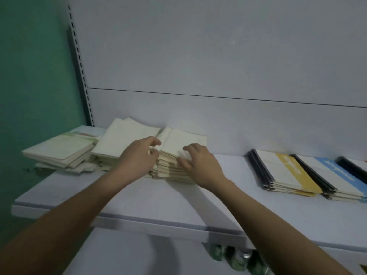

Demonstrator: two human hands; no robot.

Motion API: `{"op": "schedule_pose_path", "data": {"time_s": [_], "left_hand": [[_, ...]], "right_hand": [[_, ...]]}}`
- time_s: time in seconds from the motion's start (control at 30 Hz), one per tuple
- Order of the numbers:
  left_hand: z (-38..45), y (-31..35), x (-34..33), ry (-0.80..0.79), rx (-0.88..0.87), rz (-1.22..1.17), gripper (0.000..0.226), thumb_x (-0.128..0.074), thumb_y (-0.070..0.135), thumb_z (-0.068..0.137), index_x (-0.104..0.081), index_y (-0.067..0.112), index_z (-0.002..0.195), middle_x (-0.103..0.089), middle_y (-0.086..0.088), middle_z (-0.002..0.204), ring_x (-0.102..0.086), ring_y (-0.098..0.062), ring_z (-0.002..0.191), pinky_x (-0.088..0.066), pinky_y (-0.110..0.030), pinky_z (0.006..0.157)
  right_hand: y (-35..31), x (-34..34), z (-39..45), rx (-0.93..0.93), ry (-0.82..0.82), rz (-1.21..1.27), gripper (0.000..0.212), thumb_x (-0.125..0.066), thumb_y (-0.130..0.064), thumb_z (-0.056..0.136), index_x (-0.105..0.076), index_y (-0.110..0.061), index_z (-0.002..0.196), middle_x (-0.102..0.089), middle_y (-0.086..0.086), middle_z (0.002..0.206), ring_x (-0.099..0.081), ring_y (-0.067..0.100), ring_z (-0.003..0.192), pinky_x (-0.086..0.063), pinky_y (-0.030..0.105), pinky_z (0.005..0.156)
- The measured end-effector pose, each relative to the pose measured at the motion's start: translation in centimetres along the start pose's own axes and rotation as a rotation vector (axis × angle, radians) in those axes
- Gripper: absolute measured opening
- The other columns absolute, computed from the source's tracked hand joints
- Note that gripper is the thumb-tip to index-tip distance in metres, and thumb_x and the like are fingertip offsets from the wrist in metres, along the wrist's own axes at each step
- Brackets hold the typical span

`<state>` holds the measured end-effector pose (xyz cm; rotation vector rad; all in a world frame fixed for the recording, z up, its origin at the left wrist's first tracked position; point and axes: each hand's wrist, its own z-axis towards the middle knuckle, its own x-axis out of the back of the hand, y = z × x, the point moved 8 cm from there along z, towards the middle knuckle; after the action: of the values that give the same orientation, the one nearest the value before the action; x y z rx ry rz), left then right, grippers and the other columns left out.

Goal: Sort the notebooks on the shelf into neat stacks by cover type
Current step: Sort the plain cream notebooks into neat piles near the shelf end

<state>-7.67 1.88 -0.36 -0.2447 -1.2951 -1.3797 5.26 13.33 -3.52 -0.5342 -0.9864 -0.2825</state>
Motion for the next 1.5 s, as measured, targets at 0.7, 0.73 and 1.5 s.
{"op": "schedule_pose_path", "data": {"time_s": [0.7, 0.73, 1.5], "left_hand": [[1.8, -0.7, -0.3, -0.473, 0.525, -1.424, 0.026, -0.055, 0.023, 0.095, -0.055, 0.001, 0.108, -0.067, -0.016, 0.084, -0.066, -0.028, 0.072, -0.059, -0.036, 0.058], [2.0, -1.2, -0.1, -0.445, 0.536, -1.376, 0.019, -0.052, 0.014, 0.096, -0.056, 0.000, 0.108, -0.066, -0.015, 0.084, -0.065, -0.026, 0.072, -0.057, -0.031, 0.051], [7.3, -5.5, 4.0, -0.080, 0.524, -0.981, 0.015, -0.051, 0.004, 0.091, -0.058, 0.006, 0.105, -0.068, -0.008, 0.086, -0.067, -0.020, 0.070, -0.054, -0.022, 0.046]], "right_hand": [[-10.9, 4.3, -0.7, 0.189, 0.314, -0.056, 0.043, -0.033, -0.046, 0.096, -0.062, -0.031, 0.124, -0.072, -0.007, 0.108, -0.066, 0.020, 0.095, -0.051, 0.032, 0.071], [-11.2, 3.6, -0.6, 0.229, 0.264, -0.027, 0.045, -0.034, -0.048, 0.095, -0.060, -0.032, 0.127, -0.067, -0.009, 0.121, -0.062, 0.016, 0.108, -0.051, 0.031, 0.080], [3.6, 4.3, 1.9, -0.198, 0.468, 0.436, 0.042, -0.032, -0.035, 0.104, -0.048, -0.020, 0.068, -0.048, 0.000, 0.060, -0.040, 0.014, 0.055, -0.036, 0.034, 0.054]]}}
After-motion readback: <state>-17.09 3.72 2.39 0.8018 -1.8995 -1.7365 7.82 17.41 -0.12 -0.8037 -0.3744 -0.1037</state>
